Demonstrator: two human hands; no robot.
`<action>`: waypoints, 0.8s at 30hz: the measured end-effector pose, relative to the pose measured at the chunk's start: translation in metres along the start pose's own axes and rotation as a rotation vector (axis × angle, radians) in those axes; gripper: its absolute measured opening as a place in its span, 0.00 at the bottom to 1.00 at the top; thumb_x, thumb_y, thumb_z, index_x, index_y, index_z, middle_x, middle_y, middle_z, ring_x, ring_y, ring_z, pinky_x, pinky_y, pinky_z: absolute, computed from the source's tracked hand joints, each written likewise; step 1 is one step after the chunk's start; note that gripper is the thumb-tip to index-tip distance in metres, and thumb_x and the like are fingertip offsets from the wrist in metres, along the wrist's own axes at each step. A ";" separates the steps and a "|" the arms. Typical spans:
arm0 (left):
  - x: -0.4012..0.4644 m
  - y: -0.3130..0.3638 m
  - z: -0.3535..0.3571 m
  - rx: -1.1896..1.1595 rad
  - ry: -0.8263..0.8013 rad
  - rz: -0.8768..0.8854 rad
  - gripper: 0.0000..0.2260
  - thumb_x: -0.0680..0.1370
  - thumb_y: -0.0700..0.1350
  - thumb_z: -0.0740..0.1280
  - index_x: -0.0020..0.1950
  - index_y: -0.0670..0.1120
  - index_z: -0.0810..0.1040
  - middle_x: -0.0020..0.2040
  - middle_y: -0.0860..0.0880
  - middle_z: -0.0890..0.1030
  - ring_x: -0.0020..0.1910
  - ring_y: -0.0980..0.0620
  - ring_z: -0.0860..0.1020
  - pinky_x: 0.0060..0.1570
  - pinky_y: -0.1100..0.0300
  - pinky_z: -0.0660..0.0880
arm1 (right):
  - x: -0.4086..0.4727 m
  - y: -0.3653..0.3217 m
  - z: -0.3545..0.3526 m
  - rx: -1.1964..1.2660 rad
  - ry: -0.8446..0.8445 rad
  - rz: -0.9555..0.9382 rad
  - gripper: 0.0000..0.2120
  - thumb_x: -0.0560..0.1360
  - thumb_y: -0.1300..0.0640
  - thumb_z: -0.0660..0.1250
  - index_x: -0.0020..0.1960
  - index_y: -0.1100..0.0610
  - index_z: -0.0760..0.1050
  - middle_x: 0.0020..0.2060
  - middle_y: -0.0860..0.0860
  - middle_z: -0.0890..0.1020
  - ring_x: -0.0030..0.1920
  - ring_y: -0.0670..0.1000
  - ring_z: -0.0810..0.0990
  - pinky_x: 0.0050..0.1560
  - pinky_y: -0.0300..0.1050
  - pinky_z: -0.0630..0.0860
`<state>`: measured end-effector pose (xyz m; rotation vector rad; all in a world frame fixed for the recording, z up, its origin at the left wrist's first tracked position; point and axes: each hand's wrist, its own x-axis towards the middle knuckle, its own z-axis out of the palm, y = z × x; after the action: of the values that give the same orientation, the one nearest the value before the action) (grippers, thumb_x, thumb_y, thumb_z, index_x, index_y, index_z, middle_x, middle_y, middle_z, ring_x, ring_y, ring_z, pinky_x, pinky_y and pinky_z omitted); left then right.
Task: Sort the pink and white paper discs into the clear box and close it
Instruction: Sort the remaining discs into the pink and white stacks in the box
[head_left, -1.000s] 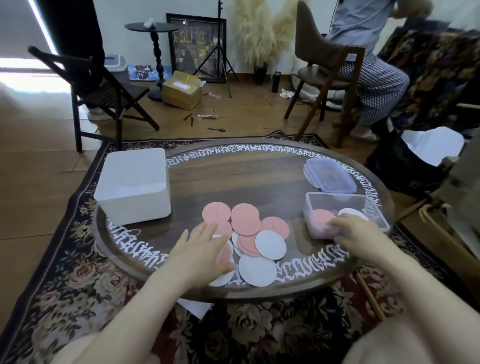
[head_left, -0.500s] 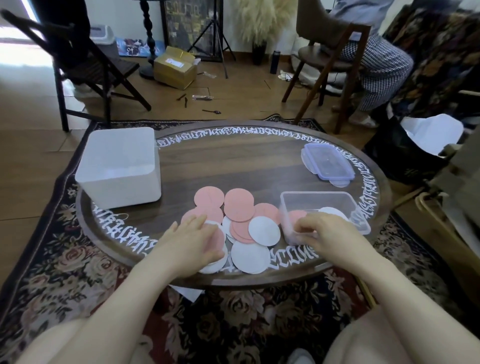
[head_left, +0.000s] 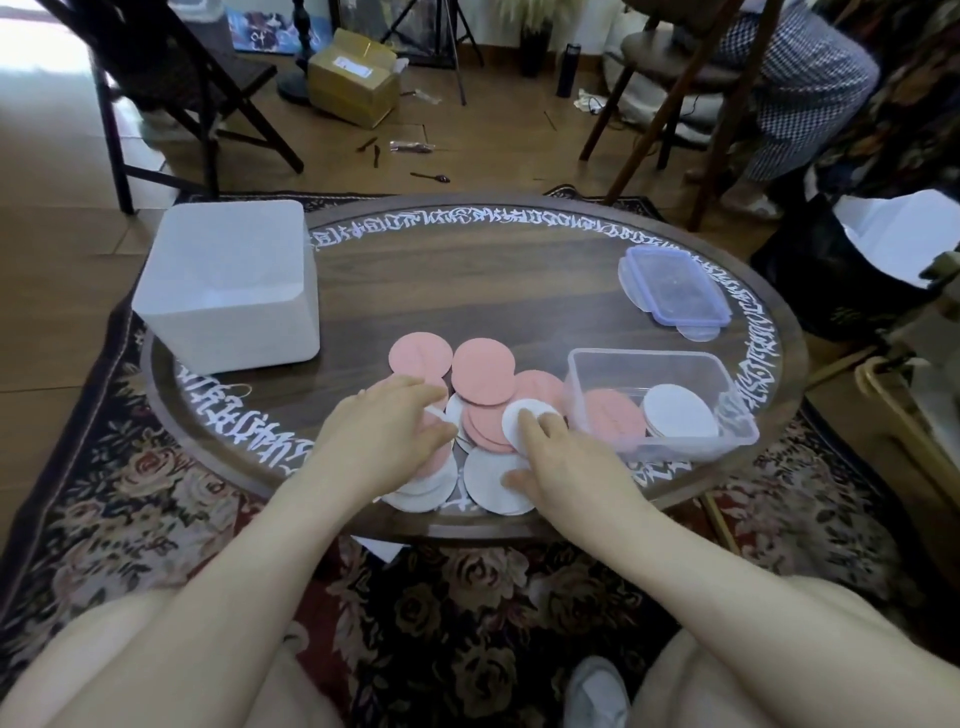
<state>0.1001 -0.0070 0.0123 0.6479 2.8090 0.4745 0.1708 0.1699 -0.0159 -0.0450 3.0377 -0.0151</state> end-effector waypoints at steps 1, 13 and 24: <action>-0.001 -0.002 0.000 -0.006 -0.001 0.000 0.19 0.79 0.56 0.59 0.70 0.55 0.68 0.71 0.54 0.67 0.70 0.52 0.66 0.64 0.55 0.64 | 0.001 0.001 0.001 0.004 0.006 0.033 0.21 0.78 0.46 0.60 0.64 0.58 0.62 0.57 0.55 0.72 0.54 0.59 0.78 0.38 0.46 0.64; -0.013 0.007 0.001 -0.710 0.198 -0.105 0.10 0.76 0.44 0.67 0.57 0.52 0.80 0.56 0.56 0.80 0.57 0.58 0.76 0.59 0.60 0.70 | -0.005 0.010 -0.012 0.172 0.373 -0.030 0.07 0.80 0.59 0.57 0.54 0.57 0.73 0.39 0.52 0.79 0.35 0.59 0.71 0.32 0.50 0.68; -0.023 0.009 0.004 -1.308 0.016 -0.232 0.08 0.75 0.35 0.68 0.54 0.39 0.80 0.44 0.39 0.82 0.35 0.48 0.78 0.25 0.62 0.75 | 0.002 -0.015 -0.028 1.510 0.021 0.117 0.06 0.80 0.63 0.59 0.49 0.62 0.74 0.27 0.56 0.78 0.21 0.52 0.74 0.17 0.39 0.69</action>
<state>0.1252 -0.0089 0.0155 0.0077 1.8675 1.9176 0.1659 0.1553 0.0120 0.2390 2.2191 -2.1005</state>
